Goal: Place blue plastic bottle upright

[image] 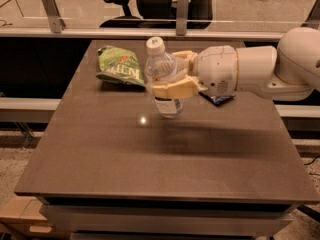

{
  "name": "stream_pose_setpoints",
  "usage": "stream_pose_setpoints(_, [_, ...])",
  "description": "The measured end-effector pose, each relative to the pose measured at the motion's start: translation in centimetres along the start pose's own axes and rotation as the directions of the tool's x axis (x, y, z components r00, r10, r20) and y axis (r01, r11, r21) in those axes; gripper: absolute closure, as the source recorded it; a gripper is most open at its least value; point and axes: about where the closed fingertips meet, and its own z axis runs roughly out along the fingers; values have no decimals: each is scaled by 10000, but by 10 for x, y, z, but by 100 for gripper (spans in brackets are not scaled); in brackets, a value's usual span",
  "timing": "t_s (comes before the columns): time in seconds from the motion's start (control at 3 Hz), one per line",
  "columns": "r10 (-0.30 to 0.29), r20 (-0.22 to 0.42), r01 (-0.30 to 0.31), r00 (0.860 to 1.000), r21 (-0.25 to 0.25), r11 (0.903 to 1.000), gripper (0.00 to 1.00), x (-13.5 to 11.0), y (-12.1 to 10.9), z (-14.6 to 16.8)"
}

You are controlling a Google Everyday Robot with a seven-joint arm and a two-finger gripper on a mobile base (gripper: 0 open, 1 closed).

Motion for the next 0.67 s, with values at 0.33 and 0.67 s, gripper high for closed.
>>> stream_pose_setpoints(0.33, [123, -211, -124, 9997, -46, 9999, 100, 1, 3, 4])
stream_pose_setpoints(0.67, [311, -406, -314, 9987, -82, 9995, 100, 7, 10, 9])
